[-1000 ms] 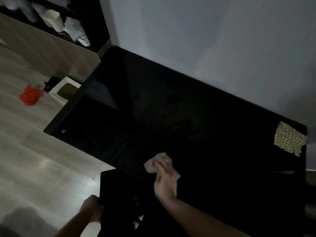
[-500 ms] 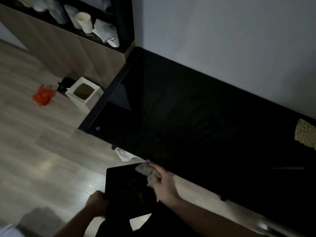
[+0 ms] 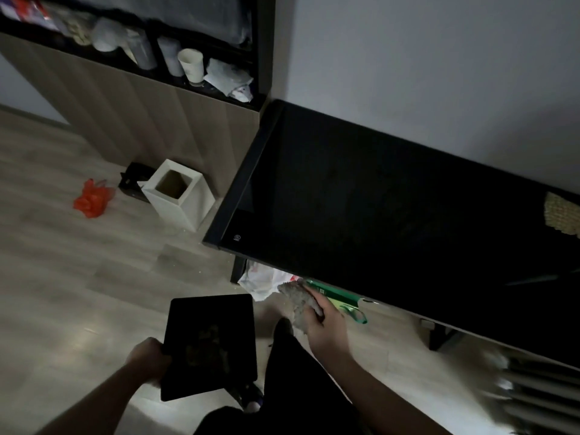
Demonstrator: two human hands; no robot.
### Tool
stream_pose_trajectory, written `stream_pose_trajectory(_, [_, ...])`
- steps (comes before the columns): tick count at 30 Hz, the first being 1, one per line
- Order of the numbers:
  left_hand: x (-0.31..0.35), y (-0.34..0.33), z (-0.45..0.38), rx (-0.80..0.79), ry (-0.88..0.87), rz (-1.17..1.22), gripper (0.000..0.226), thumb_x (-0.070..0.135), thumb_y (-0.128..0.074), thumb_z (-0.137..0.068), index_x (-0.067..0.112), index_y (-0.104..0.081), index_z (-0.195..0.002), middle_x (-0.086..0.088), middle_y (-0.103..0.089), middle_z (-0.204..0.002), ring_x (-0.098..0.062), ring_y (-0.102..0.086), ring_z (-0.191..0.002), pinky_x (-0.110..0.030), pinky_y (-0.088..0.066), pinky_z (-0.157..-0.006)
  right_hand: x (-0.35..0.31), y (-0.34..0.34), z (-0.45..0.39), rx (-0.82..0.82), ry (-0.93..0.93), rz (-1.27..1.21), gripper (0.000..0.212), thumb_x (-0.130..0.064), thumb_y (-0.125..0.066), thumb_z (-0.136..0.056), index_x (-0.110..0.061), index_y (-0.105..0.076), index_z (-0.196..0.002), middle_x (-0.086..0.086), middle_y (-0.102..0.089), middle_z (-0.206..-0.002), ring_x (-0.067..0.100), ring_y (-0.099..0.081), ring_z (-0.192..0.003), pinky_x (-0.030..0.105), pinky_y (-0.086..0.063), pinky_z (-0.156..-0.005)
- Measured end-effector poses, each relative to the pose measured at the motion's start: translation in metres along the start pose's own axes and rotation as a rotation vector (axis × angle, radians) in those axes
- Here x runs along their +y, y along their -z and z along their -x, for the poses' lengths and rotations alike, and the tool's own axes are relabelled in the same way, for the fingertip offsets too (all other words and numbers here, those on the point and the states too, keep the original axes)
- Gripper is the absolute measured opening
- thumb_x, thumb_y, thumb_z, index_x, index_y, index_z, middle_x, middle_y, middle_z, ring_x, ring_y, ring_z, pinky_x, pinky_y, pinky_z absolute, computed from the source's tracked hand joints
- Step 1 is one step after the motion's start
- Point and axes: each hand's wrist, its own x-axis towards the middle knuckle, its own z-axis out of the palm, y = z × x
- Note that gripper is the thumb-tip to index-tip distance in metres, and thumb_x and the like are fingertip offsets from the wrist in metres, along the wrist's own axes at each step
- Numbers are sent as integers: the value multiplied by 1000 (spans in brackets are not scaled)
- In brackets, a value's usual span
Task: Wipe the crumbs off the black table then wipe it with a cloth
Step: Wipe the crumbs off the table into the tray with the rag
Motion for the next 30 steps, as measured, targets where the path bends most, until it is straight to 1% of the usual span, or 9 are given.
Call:
stream_pose_trajectory(3, [-11, 30, -15, 50, 26, 2, 23, 20, -64, -80, 2, -77, -76, -13, -77, -75, -26, -74, -76, -24, -46, -57, -14, -6, -10, 22, 28, -8, 48, -10, -55, -102, -49, -58, -130, -28, -66, -131, -13, -56, -125, 10, -43, -108])
stream_pose_trajectory(5, [-15, 49, -23, 71, 49, -17, 22, 19, -63, -81, 3, -76, -72, -7, -70, -63, -24, -72, -69, -22, -43, -54, -21, -10, -22, 32, 33, -19, 52, -9, -56, -102, -55, -54, -126, -31, -64, -128, -15, -56, -123, 6, -43, -104])
stream_pose_trajectory(8, [-20, 76, -39, 91, 98, -7, 26, 14, -63, -79, 7, -69, -55, -3, -65, -45, -15, -67, -48, -20, -44, -46, -33, -20, -47, 30, 31, -15, 48, -7, -57, -101, -40, -61, -135, -25, -68, -126, -14, -59, -118, 5, -44, -100])
stream_pose_trajectory(10, [-21, 95, -51, 116, 111, -11, 25, 15, -63, -77, 8, -69, -54, -5, -68, -48, -17, -69, -49, -22, -49, -49, -41, -29, -69, 7, 35, -30, 47, -7, -57, -100, -32, -63, -139, -14, -72, -126, -7, -65, -105, 12, -47, -95])
stream_pose_trajectory(13, [-17, 124, -69, 149, 107, -34, 23, 18, -63, -76, 7, -71, -58, -6, -71, -54, -22, -72, -56, -26, -54, -56, -63, -43, -100, -33, 82, -85, 49, -5, -56, -99, -32, -63, -139, -18, -69, -133, -5, -63, -118, 17, -48, -105])
stream_pose_trajectory(16, [-12, 149, -86, 187, 93, -85, 22, 21, -64, -78, 8, -71, -62, -5, -68, -54, -24, -69, -59, -25, -50, -54, -87, -52, -125, -50, 138, -129, 49, 1, -54, -99, -28, -64, -138, -24, -62, -136, -12, -54, -130, 11, -40, -111])
stream_pose_trajectory(22, [-5, 197, -122, 226, 18, -230, 23, 26, -63, -78, 9, -77, -82, -7, -75, -72, -24, -72, -71, -24, -48, -55, -113, -62, -158, -52, 158, -116, 48, -3, -53, -102, -29, -61, -141, -36, -55, -135, -19, -48, -130, 3, -38, -106])
stream_pose_trajectory(26, [6, 224, -147, 211, -20, -327, 21, 25, -63, -82, 10, -77, -87, -8, -77, -81, -24, -73, -77, -24, -46, -55, -115, -77, -169, -5, 61, -170, 53, -5, -54, -102, -49, -62, -131, -32, -62, -134, -2, -59, -128, 28, -53, -107])
stream_pose_trajectory(30, [22, 253, -190, 148, -85, -401, 24, 28, -63, -80, 8, -73, -90, -12, -77, -89, -29, -74, -87, -26, -48, -61, -121, -103, -180, 58, 45, -179, 54, -2, -53, -102, -37, -59, -143, -23, -61, -141, 0, -58, -132, 39, -52, -111])
